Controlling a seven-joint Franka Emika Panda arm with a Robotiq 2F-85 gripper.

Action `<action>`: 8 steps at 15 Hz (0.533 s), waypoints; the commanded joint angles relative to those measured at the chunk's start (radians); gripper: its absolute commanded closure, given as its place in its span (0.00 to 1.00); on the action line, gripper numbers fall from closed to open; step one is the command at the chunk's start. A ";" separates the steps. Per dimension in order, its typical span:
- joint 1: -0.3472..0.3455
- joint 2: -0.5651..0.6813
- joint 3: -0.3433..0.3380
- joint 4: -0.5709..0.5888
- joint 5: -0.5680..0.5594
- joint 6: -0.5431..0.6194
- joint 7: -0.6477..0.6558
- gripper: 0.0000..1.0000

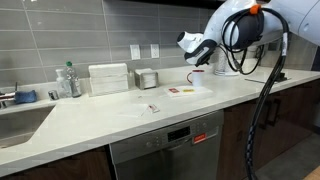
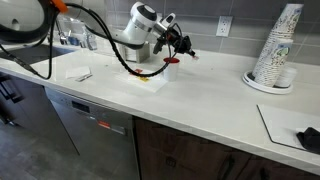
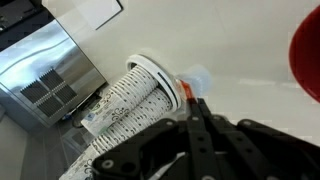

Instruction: Pick up the yogurt bottle in front of the metallic paper towel rack and put it on the right side of the white and red mug cup

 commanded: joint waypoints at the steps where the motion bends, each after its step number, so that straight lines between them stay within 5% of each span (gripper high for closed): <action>1: 0.005 -0.143 0.002 -0.237 -0.027 0.072 0.049 1.00; 2: 0.007 -0.169 0.004 -0.276 -0.019 0.055 0.062 1.00; 3: 0.012 -0.061 -0.030 -0.110 0.023 0.041 0.012 0.98; 8: 0.016 -0.127 -0.025 -0.207 0.018 0.041 0.026 0.98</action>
